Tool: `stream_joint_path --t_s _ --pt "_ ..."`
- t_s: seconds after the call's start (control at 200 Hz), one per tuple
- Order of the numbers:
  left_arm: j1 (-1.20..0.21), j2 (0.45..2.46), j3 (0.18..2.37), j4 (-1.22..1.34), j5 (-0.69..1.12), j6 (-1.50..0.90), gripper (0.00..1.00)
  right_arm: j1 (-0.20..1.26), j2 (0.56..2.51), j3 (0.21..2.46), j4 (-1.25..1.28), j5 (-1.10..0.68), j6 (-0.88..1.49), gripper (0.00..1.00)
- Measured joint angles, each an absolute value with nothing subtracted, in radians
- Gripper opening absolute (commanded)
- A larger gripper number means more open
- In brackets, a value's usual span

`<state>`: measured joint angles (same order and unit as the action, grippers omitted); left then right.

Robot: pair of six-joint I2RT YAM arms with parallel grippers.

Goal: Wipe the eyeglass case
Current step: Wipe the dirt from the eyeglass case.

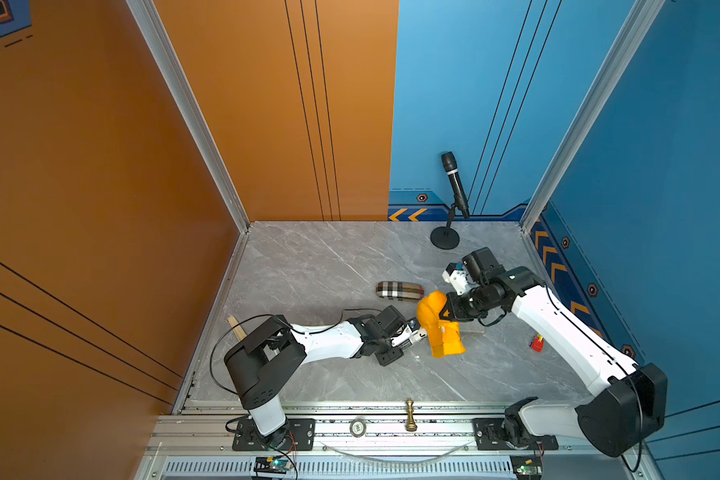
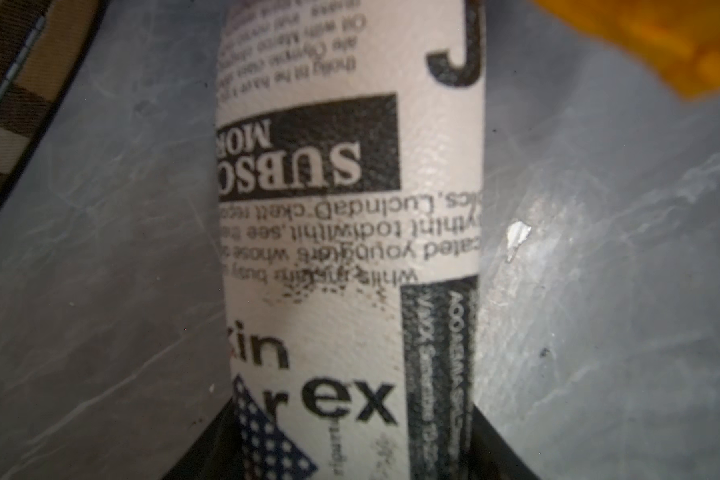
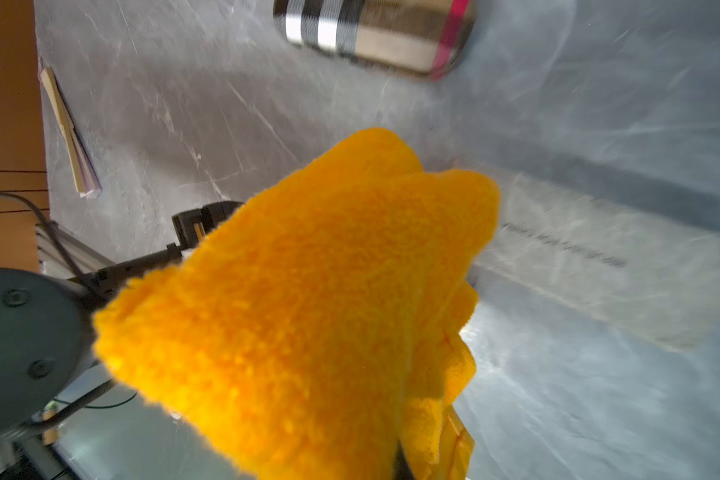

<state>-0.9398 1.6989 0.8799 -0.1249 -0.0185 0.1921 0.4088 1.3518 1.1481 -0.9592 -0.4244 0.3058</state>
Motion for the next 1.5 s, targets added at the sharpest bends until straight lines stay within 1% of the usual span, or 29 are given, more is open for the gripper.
stream_joint_path --t_s 0.155,0.385,0.571,0.676,0.881,1.046,1.141,1.226,1.377,1.497 --pt "-0.945 1.673 0.820 -0.037 -0.028 0.181 0.43 0.437 1.414 1.058 -0.860 -0.479 0.389 0.00" --pt "-0.963 1.636 0.741 0.063 -0.053 0.167 0.45 0.507 1.560 1.053 -0.707 -0.513 0.425 0.00" --pt "-0.968 1.577 0.673 0.080 -0.062 0.152 0.47 0.543 1.663 1.044 -0.616 -0.526 0.440 0.00" --pt "-0.968 1.540 0.628 0.099 -0.075 0.146 0.44 0.570 1.666 1.031 -0.561 -0.539 0.461 0.00" --pt "-0.964 1.520 0.600 0.120 -0.087 0.138 0.33 0.622 1.668 0.982 -0.388 -0.594 0.536 0.00" --pt "-0.948 1.494 0.564 0.146 -0.085 0.129 0.29 0.628 1.672 0.918 -0.223 -0.657 0.595 0.00" --pt "-0.942 1.479 0.551 0.151 -0.083 0.130 0.29 0.598 1.672 0.886 -0.171 -0.707 0.603 0.00" --pt "-0.936 1.441 0.533 0.166 -0.075 0.130 0.29 0.559 1.668 0.879 -0.178 -0.738 0.582 0.00" --pt "-0.922 1.346 0.503 0.173 -0.059 0.130 0.27 0.506 1.645 0.880 -0.244 -0.714 0.527 0.00" --pt "-0.915 1.332 0.493 0.174 -0.052 0.130 0.26 0.530 1.645 0.888 -0.243 -0.690 0.517 0.00"
